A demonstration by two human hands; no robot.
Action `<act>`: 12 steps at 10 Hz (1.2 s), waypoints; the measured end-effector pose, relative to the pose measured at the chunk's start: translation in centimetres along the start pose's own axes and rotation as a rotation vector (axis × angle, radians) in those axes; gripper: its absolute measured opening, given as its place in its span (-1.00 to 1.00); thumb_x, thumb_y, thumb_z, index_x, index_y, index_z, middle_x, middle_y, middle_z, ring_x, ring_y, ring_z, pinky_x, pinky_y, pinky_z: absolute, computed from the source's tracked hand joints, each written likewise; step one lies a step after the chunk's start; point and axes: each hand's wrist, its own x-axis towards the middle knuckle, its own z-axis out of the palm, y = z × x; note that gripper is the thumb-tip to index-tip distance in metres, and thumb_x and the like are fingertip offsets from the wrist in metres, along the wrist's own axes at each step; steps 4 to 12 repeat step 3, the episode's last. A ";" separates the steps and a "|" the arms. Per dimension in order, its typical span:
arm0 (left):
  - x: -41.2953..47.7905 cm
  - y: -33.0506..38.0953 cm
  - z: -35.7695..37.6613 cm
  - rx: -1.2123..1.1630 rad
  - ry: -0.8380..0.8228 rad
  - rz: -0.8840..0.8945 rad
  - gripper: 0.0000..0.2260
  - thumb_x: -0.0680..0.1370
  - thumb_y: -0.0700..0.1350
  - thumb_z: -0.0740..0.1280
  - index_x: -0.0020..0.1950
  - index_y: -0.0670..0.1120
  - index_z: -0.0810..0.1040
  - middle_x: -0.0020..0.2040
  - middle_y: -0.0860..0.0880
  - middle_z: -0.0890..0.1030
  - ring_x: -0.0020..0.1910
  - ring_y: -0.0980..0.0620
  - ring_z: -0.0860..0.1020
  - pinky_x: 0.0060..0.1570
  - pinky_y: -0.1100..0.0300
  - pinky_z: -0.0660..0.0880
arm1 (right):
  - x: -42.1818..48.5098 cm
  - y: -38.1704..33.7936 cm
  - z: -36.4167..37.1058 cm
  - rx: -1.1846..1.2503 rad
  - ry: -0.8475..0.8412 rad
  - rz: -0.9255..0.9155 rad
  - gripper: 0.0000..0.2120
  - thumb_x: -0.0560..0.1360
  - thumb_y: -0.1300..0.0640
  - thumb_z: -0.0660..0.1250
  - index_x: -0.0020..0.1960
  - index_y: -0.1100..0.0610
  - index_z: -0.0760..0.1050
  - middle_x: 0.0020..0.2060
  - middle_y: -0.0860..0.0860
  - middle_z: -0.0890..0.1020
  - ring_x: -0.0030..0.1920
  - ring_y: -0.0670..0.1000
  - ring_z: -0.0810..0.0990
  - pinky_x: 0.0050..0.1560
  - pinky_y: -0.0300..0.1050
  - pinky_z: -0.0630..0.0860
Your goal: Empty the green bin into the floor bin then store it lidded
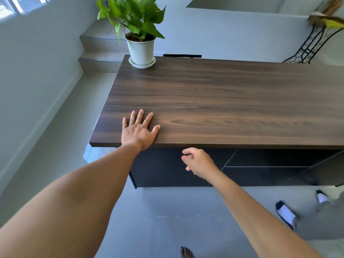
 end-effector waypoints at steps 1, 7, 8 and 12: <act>0.0 0.1 -0.1 0.004 -0.001 0.004 -0.30 0.48 0.43 -0.25 0.61 0.25 -0.05 0.65 0.06 -0.06 0.63 -0.03 -0.16 0.55 -0.13 -0.18 | -5.2 -3.0 -4.2 0.129 0.109 -0.198 -0.71 0.54 -0.07 0.25 0.24 -0.16 0.54 -0.12 -0.23 0.69 -0.10 -0.18 0.68 -0.05 -0.08 0.62; -0.1 0.1 -0.2 0.000 -0.004 0.014 -0.30 0.48 0.43 -0.25 0.61 0.25 -0.05 0.65 0.07 -0.07 0.63 -0.03 -0.16 0.55 -0.12 -0.20 | -16.3 -9.6 -15.3 0.372 0.370 -0.826 -0.71 0.56 -0.15 0.32 0.22 -0.08 0.59 0.03 -0.03 0.73 -0.05 0.00 0.73 -0.21 -0.24 0.63; -0.1 0.1 -0.2 0.000 -0.004 0.014 -0.30 0.48 0.43 -0.25 0.61 0.25 -0.05 0.65 0.07 -0.07 0.63 -0.03 -0.16 0.55 -0.12 -0.20 | -16.3 -9.6 -15.3 0.372 0.370 -0.826 -0.71 0.56 -0.15 0.32 0.22 -0.08 0.59 0.03 -0.03 0.73 -0.05 0.00 0.73 -0.21 -0.24 0.63; -0.1 0.1 -0.2 0.000 -0.004 0.014 -0.30 0.48 0.43 -0.25 0.61 0.25 -0.05 0.65 0.07 -0.07 0.63 -0.03 -0.16 0.55 -0.12 -0.20 | -16.3 -9.6 -15.3 0.372 0.370 -0.826 -0.71 0.56 -0.15 0.32 0.22 -0.08 0.59 0.03 -0.03 0.73 -0.05 0.00 0.73 -0.21 -0.24 0.63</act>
